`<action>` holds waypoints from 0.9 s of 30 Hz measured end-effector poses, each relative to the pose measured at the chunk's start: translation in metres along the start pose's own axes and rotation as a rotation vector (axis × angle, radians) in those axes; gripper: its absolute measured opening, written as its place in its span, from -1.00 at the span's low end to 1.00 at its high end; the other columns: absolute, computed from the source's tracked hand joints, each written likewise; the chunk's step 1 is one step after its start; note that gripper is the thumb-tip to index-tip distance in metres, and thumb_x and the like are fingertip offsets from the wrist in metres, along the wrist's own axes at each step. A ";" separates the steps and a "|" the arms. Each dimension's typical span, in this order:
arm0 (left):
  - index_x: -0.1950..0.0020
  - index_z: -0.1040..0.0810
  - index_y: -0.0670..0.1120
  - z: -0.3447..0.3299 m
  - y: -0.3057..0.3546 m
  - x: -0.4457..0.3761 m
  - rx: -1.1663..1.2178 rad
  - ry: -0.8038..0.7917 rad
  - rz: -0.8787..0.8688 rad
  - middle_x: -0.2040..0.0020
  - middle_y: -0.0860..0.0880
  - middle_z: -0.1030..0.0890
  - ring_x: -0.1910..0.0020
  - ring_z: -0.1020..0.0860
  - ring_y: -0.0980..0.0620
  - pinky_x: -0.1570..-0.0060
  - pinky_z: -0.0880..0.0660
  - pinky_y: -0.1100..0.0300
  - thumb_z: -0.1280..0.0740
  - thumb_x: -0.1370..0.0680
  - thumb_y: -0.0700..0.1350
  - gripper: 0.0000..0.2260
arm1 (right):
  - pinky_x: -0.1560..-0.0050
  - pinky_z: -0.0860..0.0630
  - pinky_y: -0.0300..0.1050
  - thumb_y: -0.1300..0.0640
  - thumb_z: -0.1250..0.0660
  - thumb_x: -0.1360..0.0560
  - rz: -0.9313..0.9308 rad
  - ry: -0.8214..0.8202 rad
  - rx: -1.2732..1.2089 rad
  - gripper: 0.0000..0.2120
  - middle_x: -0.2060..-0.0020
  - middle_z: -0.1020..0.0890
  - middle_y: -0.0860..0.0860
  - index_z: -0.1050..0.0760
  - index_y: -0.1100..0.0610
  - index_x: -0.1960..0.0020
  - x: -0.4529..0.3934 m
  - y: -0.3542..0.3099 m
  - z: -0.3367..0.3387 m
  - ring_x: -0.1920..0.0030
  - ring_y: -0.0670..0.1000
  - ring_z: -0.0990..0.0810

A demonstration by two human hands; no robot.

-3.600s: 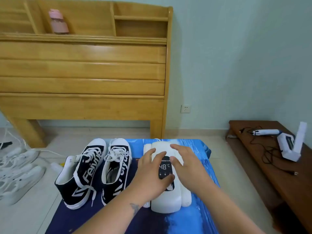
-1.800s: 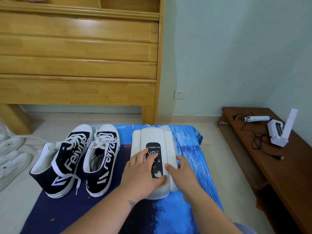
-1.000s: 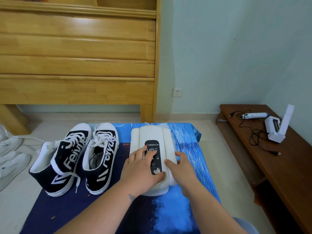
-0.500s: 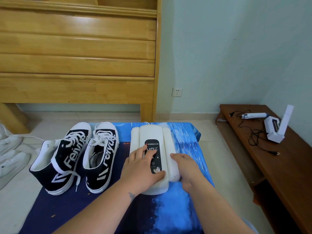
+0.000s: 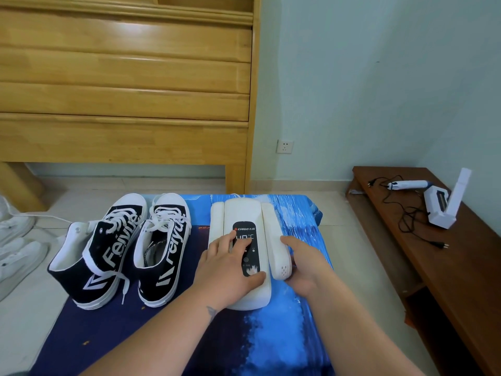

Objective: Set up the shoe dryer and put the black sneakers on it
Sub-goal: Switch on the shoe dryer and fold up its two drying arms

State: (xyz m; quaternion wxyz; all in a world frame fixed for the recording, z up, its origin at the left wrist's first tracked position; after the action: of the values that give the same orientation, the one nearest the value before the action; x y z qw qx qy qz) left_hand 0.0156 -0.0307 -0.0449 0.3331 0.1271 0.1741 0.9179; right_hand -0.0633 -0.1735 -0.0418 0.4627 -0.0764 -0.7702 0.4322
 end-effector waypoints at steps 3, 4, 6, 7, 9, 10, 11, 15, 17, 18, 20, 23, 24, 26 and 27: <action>-0.46 -0.13 0.23 -0.001 -0.001 0.000 0.001 -0.004 0.005 -0.54 0.10 -0.05 -0.49 -0.05 0.00 -0.45 -0.07 -0.01 -0.18 -0.33 0.40 -0.27 | -0.19 -0.53 0.20 0.14 -0.34 -0.55 -0.001 0.000 -0.015 -0.88 0.06 -0.65 0.19 -0.55 0.16 -0.04 0.002 -0.004 -0.001 0.02 0.20 -0.58; -0.46 -0.13 0.23 -0.002 -0.001 0.000 0.001 -0.005 0.006 -0.54 0.09 -0.06 -0.49 -0.04 0.00 -0.45 -0.07 -0.01 -0.17 -0.32 0.41 -0.26 | -0.10 -0.56 0.17 0.14 -0.34 -0.54 -0.002 0.002 -0.022 -0.91 0.12 -0.64 0.18 -0.56 0.16 0.00 0.003 -0.005 -0.001 0.06 0.19 -0.57; -0.46 -0.13 0.23 -0.002 -0.002 -0.001 -0.004 -0.003 0.008 -0.54 0.09 -0.06 -0.49 -0.04 0.00 -0.45 -0.07 -0.01 -0.17 -0.32 0.41 -0.26 | 0.15 -0.54 0.04 0.15 -0.35 -0.53 -0.009 0.001 -0.044 -0.93 0.24 -0.59 0.16 -0.56 0.16 0.07 0.004 -0.007 -0.002 0.18 0.15 -0.54; -0.46 -0.13 0.24 -0.002 -0.002 -0.001 -0.005 0.000 0.009 -0.54 0.09 -0.06 -0.49 -0.05 0.00 -0.45 -0.07 0.00 -0.16 -0.31 0.41 -0.26 | 0.26 -0.52 -0.03 0.15 -0.36 -0.53 -0.012 0.000 -0.054 -0.93 0.29 -0.58 0.14 -0.56 0.16 0.08 0.004 -0.009 -0.002 0.25 0.12 -0.52; -0.46 -0.13 0.23 -0.003 -0.002 -0.001 -0.003 0.006 0.009 -0.54 0.09 -0.07 -0.48 -0.05 0.00 -0.45 -0.08 0.01 -0.17 -0.31 0.41 -0.26 | 0.45 -0.50 -0.16 0.16 -0.37 -0.52 -0.015 0.005 -0.069 -0.94 0.41 -0.58 0.11 -0.56 0.15 0.10 0.006 -0.012 -0.002 0.37 0.08 -0.50; -0.46 -0.14 0.23 -0.003 -0.002 -0.001 -0.003 0.008 0.008 -0.54 0.09 -0.07 -0.48 -0.06 0.00 -0.45 -0.08 0.01 -0.17 -0.31 0.41 -0.26 | 0.48 -0.48 -0.18 0.16 -0.37 -0.51 -0.014 0.005 -0.076 -0.93 0.47 -0.58 0.10 -0.56 0.15 0.12 0.006 -0.013 -0.002 0.40 0.07 -0.50; -0.46 -0.14 0.23 -0.003 -0.002 -0.001 -0.003 0.009 0.008 -0.54 0.09 -0.07 -0.48 -0.06 0.00 -0.45 -0.07 0.01 -0.17 -0.31 0.41 -0.26 | 0.47 -0.48 -0.17 0.16 -0.37 -0.51 -0.012 0.001 -0.082 -0.93 0.52 -0.59 0.09 -0.56 0.14 0.13 0.007 -0.014 -0.003 0.40 0.07 -0.50; -0.46 -0.13 0.23 -0.002 -0.001 -0.002 -0.001 0.004 0.013 -0.53 0.09 -0.07 -0.48 -0.05 0.00 -0.44 -0.07 0.01 -0.18 -0.31 0.40 -0.26 | 0.40 -0.43 -0.14 0.15 -0.35 -0.52 -0.002 -0.026 -0.095 -0.91 0.57 -0.60 0.03 -0.55 0.11 0.16 0.008 -0.018 -0.004 0.40 0.04 -0.46; -0.46 -0.14 0.23 -0.002 -0.001 -0.002 0.002 0.002 0.011 -0.53 0.09 -0.07 -0.48 -0.05 -0.01 -0.45 -0.07 0.01 -0.18 -0.32 0.40 -0.26 | 0.40 -0.40 -0.17 0.15 -0.35 -0.52 -0.004 -0.034 -0.093 -0.90 0.55 -0.60 0.02 -0.56 0.11 0.16 0.009 -0.020 -0.004 0.39 0.02 -0.43; -0.45 -0.14 0.23 -0.002 -0.001 -0.002 0.006 0.002 0.011 -0.53 0.09 -0.07 -0.48 -0.05 -0.01 -0.45 -0.07 0.01 -0.19 -0.32 0.39 -0.27 | 0.38 -0.38 -0.17 0.15 -0.35 -0.52 -0.006 -0.038 -0.098 -0.90 0.54 -0.60 0.02 -0.56 0.11 0.16 0.010 -0.020 -0.005 0.38 0.02 -0.42; -0.46 -0.13 0.23 -0.001 -0.001 -0.001 0.011 -0.001 0.010 -0.54 0.09 -0.07 -0.49 -0.04 0.00 -0.46 -0.06 0.00 -0.20 -0.33 0.39 -0.27 | 0.34 -0.36 -0.16 0.16 -0.35 -0.52 -0.008 -0.041 -0.108 -0.90 0.52 -0.60 0.02 -0.57 0.11 0.17 0.010 -0.022 -0.006 0.37 0.02 -0.41; -0.46 -0.13 0.23 -0.001 -0.001 0.000 0.011 -0.004 0.010 -0.54 0.09 -0.06 -0.49 -0.04 0.00 -0.46 -0.06 0.00 -0.21 -0.33 0.38 -0.27 | 0.40 -0.30 -0.19 0.15 -0.35 -0.52 -0.009 -0.032 -0.098 -0.87 0.54 -0.56 -0.01 -0.55 0.09 0.21 0.011 -0.025 -0.008 0.41 -0.01 -0.37; -0.46 -0.13 0.23 -0.001 -0.001 0.000 0.011 -0.002 0.008 -0.54 0.09 -0.07 -0.49 -0.04 0.00 -0.46 -0.06 0.00 -0.21 -0.34 0.38 -0.28 | 0.42 -0.29 -0.20 0.14 -0.36 -0.51 -0.012 -0.026 -0.094 -0.87 0.54 -0.54 0.00 -0.55 0.09 0.22 0.012 -0.026 -0.008 0.43 -0.02 -0.36; -0.46 -0.13 0.23 0.000 0.000 0.000 0.007 0.000 0.003 -0.54 0.08 -0.07 -0.49 -0.04 0.00 -0.46 -0.06 0.00 -0.21 -0.34 0.38 -0.28 | 0.42 -0.28 -0.20 0.14 -0.36 -0.51 -0.016 -0.023 -0.095 -0.85 0.53 -0.54 0.01 -0.54 0.09 0.24 0.013 -0.027 -0.008 0.43 -0.02 -0.36; -0.46 -0.13 0.22 0.000 0.000 0.000 0.003 0.000 0.001 -0.54 0.08 -0.07 -0.49 -0.04 -0.01 -0.46 -0.06 0.00 -0.21 -0.35 0.38 -0.28 | 0.41 -0.28 -0.20 0.15 -0.36 -0.51 -0.015 -0.025 -0.099 -0.85 0.54 -0.54 0.00 -0.54 0.09 0.24 0.013 -0.028 -0.008 0.42 -0.02 -0.36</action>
State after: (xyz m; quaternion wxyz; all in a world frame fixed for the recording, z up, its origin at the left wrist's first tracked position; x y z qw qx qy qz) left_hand 0.0158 -0.0305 -0.0449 0.3323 0.1276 0.1754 0.9179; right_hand -0.0562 -0.1793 -0.0111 0.4520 -0.0882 -0.7968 0.3912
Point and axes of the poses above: each hand's wrist, its own x-axis away from the middle knuckle, its own z-axis out of the back of the hand, y = z × x, the point moved 3 cm from there along -x, towards the middle knuckle
